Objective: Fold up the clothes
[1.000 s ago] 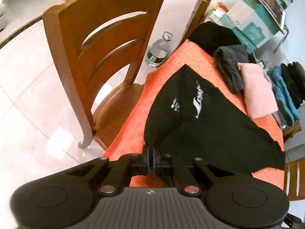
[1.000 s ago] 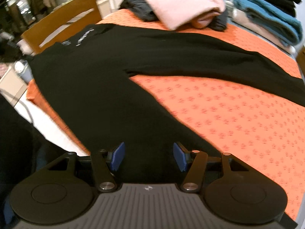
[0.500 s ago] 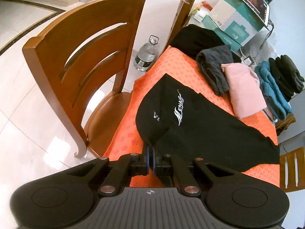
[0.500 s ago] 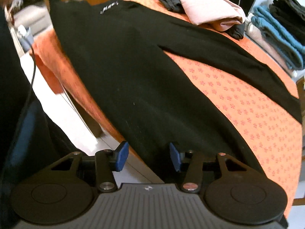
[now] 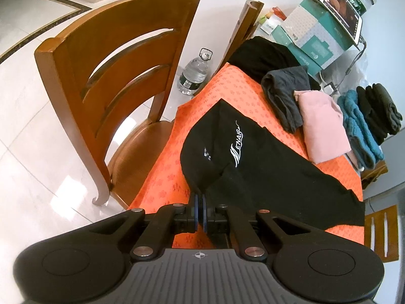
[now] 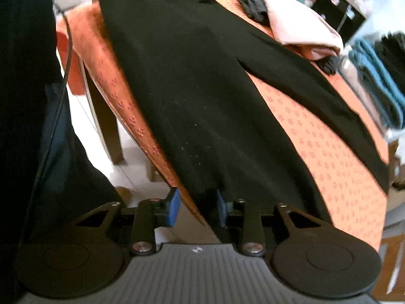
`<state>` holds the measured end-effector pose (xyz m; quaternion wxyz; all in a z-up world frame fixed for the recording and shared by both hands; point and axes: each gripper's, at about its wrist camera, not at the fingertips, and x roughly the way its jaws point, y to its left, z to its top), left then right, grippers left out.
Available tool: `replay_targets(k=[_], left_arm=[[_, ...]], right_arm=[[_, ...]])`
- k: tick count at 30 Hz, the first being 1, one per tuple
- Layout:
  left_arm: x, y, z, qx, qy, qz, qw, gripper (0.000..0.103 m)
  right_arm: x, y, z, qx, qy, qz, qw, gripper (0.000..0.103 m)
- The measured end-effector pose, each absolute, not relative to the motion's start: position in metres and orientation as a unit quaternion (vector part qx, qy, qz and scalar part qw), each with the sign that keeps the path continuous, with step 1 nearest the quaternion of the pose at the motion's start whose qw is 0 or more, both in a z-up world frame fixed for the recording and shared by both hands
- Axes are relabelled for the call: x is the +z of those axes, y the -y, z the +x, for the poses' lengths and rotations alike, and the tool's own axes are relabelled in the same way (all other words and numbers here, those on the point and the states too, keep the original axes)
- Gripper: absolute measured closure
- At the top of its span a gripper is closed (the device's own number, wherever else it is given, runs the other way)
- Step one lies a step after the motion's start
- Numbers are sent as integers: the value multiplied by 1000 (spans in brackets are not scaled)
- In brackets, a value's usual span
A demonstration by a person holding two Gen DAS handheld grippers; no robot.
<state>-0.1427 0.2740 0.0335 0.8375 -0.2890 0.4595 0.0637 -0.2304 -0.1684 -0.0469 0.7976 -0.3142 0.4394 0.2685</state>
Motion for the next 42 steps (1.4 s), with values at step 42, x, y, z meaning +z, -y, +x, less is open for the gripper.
replay_targets(k=[42], left_arm=[[-14,-261,55,248,-405,-397,785,96]], right_arm=[[-51,151,129,280,-409,-516,698,101]])
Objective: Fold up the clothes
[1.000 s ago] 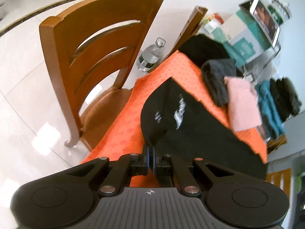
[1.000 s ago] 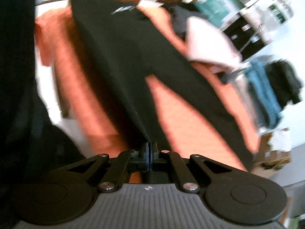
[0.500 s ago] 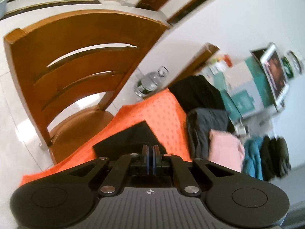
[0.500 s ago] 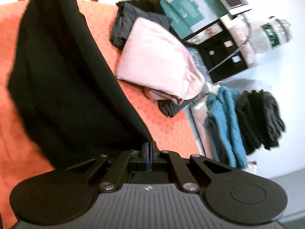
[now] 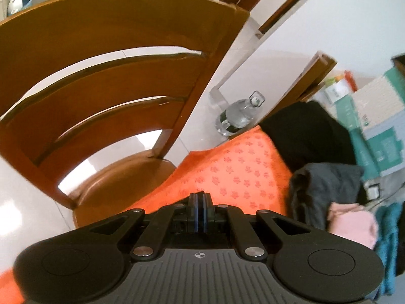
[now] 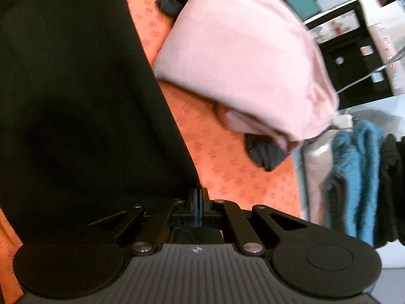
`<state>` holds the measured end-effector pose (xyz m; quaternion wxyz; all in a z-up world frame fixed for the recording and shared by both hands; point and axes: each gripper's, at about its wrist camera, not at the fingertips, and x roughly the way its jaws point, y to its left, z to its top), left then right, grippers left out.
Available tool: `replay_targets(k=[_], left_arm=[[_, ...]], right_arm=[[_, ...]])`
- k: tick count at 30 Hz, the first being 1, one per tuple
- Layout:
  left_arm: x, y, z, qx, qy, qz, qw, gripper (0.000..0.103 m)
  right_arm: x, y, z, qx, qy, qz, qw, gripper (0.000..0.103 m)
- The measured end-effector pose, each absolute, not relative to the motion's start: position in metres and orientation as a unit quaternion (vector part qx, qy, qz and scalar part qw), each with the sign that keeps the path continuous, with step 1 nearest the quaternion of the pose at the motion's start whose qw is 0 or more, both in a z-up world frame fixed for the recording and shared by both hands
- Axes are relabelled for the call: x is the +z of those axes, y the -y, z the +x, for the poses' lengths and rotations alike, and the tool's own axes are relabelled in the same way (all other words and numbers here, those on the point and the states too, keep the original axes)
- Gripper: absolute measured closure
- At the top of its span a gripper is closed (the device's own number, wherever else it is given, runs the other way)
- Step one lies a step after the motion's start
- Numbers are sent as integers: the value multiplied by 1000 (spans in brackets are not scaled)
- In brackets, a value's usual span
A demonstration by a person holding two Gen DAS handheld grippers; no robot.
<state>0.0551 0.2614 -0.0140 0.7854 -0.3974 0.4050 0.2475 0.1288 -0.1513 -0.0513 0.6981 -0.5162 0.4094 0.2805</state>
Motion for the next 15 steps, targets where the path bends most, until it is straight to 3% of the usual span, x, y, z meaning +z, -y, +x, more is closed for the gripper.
replay_targets(k=[6,8,11,13,15], left_arm=[[-21,-262,76,227,-409,-374,801,91],[-22,-263,80,217,-411,-374,803,84],[-16,-264,80,209,-408,-374,806,63],[-6,-261,75,201,-401,-371,813,38],[5,-258,69,191,-395,-365,821,33]], right_arm=[[-64,152,135,281,-433,-509,689,101],[-64,152,135,282,-433,-507,690,101],[-53,155,133,278,-436,-488,703,101],[-38,161,128,276,-439,-463,719,98],[-22,168,121,273,-440,-437,735,89]])
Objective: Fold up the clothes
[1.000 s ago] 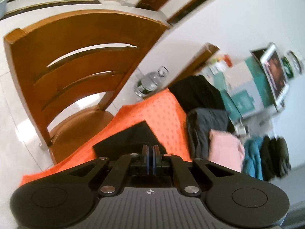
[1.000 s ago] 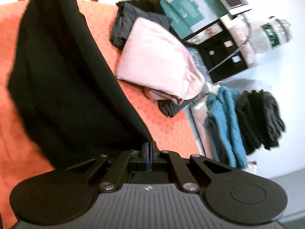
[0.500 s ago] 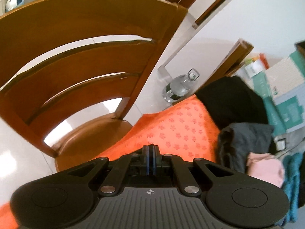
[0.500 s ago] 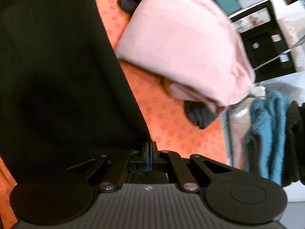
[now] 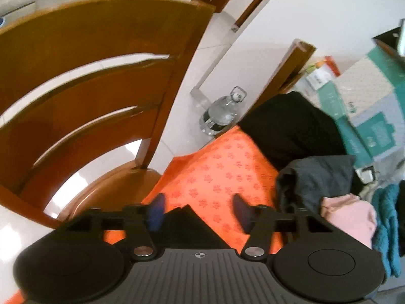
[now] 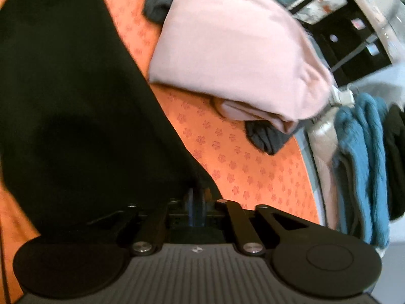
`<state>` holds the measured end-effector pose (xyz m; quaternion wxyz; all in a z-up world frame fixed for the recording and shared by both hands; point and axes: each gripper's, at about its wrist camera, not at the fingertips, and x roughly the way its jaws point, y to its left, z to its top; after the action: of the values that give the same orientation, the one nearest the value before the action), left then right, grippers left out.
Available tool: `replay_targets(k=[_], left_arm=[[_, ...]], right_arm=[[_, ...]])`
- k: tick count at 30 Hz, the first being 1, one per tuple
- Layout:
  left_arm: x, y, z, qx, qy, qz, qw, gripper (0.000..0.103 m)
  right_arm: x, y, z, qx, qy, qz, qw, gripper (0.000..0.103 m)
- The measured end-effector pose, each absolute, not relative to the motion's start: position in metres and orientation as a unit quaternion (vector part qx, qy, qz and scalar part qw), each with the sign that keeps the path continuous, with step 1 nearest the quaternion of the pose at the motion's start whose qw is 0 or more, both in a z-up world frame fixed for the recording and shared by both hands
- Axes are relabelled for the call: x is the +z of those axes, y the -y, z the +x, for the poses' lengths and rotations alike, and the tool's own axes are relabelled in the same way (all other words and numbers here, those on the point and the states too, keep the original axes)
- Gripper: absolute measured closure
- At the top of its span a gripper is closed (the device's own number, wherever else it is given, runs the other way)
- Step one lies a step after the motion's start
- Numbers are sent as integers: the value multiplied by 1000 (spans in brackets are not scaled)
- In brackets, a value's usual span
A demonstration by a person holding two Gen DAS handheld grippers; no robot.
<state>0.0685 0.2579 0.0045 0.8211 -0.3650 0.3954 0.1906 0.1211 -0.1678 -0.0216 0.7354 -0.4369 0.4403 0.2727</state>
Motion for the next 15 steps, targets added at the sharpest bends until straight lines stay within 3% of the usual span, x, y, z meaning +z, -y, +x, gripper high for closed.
replay_targets(k=[3,6,15], left_arm=[[20,-252,59,167,-392,-357,831,27],[35,-241,51,130,-397,-340,843,18],[57,-184,29,22,-429,-239,871,16]], right_arm=[[3,182,107,265,-442,-393,761,78],[26,203,86,249,-448,-342,788,76],[43,266,3,173,-465,-258,829,70]])
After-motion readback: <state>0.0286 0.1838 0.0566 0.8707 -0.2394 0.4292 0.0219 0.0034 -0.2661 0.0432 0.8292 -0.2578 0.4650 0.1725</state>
